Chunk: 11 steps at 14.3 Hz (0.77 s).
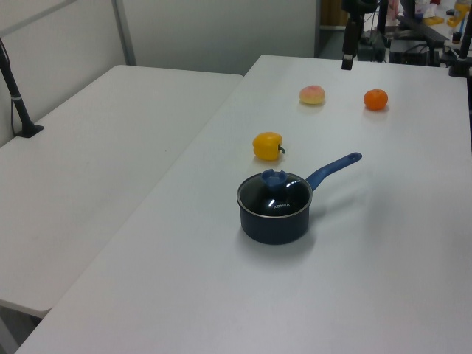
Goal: Open lid
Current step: 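Move the open gripper toward the saucepan lid's blue knob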
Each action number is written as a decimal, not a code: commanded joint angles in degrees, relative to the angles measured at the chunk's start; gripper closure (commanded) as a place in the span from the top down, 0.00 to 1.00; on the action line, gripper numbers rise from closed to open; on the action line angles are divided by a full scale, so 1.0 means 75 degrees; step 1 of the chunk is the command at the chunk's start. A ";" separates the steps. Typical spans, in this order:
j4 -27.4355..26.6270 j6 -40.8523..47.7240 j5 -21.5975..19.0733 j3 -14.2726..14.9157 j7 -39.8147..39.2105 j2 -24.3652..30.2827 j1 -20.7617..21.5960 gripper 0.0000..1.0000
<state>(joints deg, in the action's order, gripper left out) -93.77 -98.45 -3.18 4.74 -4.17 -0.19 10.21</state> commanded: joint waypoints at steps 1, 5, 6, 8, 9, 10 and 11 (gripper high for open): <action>-0.0107 -0.0104 0.0084 0.0129 -0.0124 0.0141 0.0162 1.00; -0.0096 -0.0081 0.0084 0.0129 -0.0124 0.0142 0.0151 1.00; -0.0095 -0.0069 0.0073 0.0129 -0.0112 0.0142 0.0151 1.00; -0.0096 -0.0022 0.0061 0.0129 -0.0170 0.0200 0.0139 1.00; -0.0107 0.0001 0.0061 0.0129 -0.0182 0.0270 0.0127 1.00; -0.0119 0.0002 0.0061 0.0129 -0.0182 0.0271 0.0104 1.00; -0.0119 0.0002 0.0049 0.0129 -0.0205 0.0259 0.0092 1.00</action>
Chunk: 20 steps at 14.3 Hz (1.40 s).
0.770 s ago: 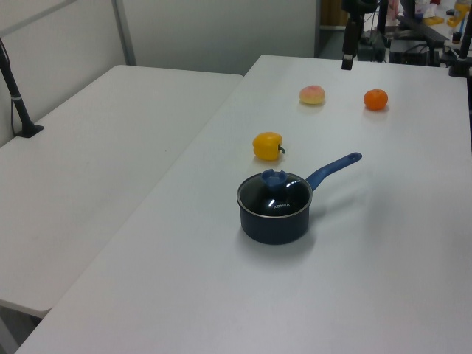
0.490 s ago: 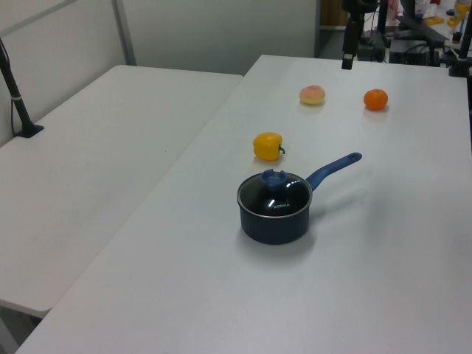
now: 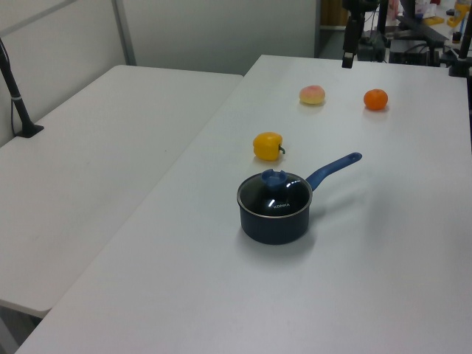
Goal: Open lid
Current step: 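Move the open gripper toward the saucepan lid's blue knob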
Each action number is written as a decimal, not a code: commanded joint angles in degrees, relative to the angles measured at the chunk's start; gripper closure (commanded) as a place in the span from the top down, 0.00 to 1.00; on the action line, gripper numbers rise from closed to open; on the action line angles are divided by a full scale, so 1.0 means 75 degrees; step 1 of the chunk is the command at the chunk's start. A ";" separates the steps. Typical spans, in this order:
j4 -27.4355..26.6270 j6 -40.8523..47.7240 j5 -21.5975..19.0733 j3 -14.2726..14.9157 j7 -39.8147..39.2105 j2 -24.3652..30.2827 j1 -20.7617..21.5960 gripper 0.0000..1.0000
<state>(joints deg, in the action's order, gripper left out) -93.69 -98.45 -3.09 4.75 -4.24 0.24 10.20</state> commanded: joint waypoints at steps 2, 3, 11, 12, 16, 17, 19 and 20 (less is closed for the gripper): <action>-0.0152 0.0013 0.0014 0.0128 -0.0196 0.0202 0.0081 1.00; -0.0164 0.0013 0.0002 0.0128 -0.0196 0.0191 0.0081 1.00; -0.0363 0.0072 -0.0045 -0.0118 -0.0090 0.0085 0.0151 1.00; -0.0433 0.0049 -0.0045 -0.0141 -0.0090 0.0074 0.0174 1.00; -0.0422 -0.0068 -0.0068 -0.0608 0.0014 -0.0300 0.0198 1.00; -0.0364 -0.0173 -0.0068 -0.0715 0.0305 -0.0464 0.0210 1.00; -0.0421 -0.0849 -0.0057 -0.0972 0.0937 -0.0570 0.0314 1.00; -0.0422 -0.1225 -0.0068 -0.1032 0.1289 -0.0710 0.0327 1.00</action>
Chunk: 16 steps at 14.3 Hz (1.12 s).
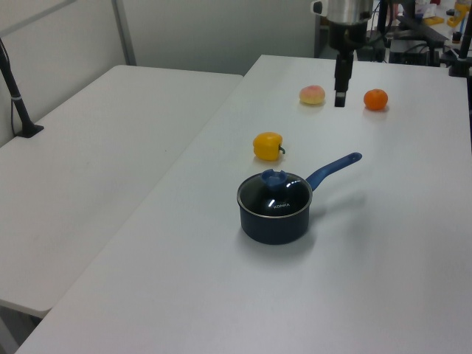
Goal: Open lid
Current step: 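Lower the gripper over the blue knob of the glass lid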
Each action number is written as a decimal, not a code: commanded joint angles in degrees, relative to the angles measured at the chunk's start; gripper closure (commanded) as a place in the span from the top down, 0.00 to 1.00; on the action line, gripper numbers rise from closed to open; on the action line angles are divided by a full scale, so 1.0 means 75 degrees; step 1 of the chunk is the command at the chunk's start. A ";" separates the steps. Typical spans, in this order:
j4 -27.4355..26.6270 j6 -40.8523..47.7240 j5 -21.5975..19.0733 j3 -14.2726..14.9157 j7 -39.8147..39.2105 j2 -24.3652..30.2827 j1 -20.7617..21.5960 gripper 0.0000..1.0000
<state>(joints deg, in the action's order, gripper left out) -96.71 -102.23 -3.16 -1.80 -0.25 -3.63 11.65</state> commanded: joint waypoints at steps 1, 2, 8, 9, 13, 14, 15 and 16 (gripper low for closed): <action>0.0003 -0.0899 -0.0059 -0.0193 0.0981 -0.0312 0.0168 1.00; 0.0015 -0.1133 -0.0059 -0.0252 0.1192 -0.0429 0.0262 1.00; 0.0155 -0.2657 0.0034 -0.0498 0.1850 -0.1343 0.0473 1.00; 0.0167 -0.2787 0.0069 -0.0498 0.1966 -0.1484 0.0531 1.00; 0.0285 -0.3163 0.0245 -0.0498 0.2120 -0.1871 0.0707 1.00; 0.0331 -0.3163 0.0280 -0.0498 0.2120 -0.1988 0.0708 1.00; 0.0680 -0.3174 0.0281 -0.0498 0.2154 -0.2268 0.0719 1.00; 0.0811 -0.3175 0.0292 -0.0498 0.2224 -0.2386 0.0719 1.00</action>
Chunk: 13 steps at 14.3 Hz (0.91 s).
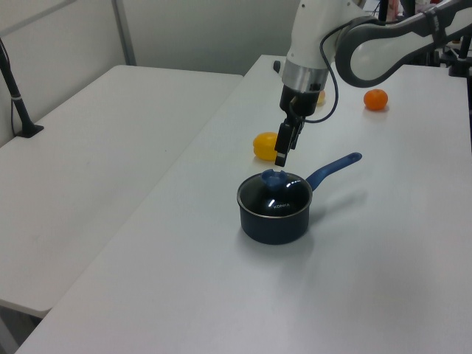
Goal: Open lid
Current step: 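Lower the gripper over the blue knob of the glass lid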
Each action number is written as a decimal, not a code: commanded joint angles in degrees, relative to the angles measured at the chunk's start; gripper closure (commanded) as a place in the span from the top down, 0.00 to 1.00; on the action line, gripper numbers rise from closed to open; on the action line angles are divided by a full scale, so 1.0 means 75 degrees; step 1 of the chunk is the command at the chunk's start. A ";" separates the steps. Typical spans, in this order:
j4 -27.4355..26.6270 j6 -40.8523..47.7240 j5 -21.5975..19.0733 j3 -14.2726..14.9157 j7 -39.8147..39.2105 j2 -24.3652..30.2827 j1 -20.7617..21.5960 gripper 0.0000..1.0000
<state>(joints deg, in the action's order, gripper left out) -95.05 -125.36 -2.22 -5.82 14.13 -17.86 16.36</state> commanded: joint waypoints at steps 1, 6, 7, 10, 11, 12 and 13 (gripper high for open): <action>0.0626 -0.0102 0.0179 0.0037 0.0330 -0.0548 0.0104 1.00; 0.0696 -0.0464 0.0716 -0.0278 0.0845 -0.0724 0.0268 1.00; 0.0697 -0.0500 0.0996 -0.0291 0.1032 -0.0794 0.0279 1.00; 0.0697 -0.0524 0.1280 -0.0338 0.1115 -0.0841 0.0291 1.00; 0.0697 -0.0524 0.1373 -0.0361 0.1115 -0.0888 0.0291 1.00; 0.0697 -0.0524 0.1432 -0.0419 0.1127 -0.0900 0.0280 1.00; 0.0697 -0.0524 0.1514 -0.0454 0.1127 -0.0912 0.0279 1.00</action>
<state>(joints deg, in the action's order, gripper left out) -90.70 -128.30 6.75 -8.25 21.06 -23.69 18.37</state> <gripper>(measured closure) 0.000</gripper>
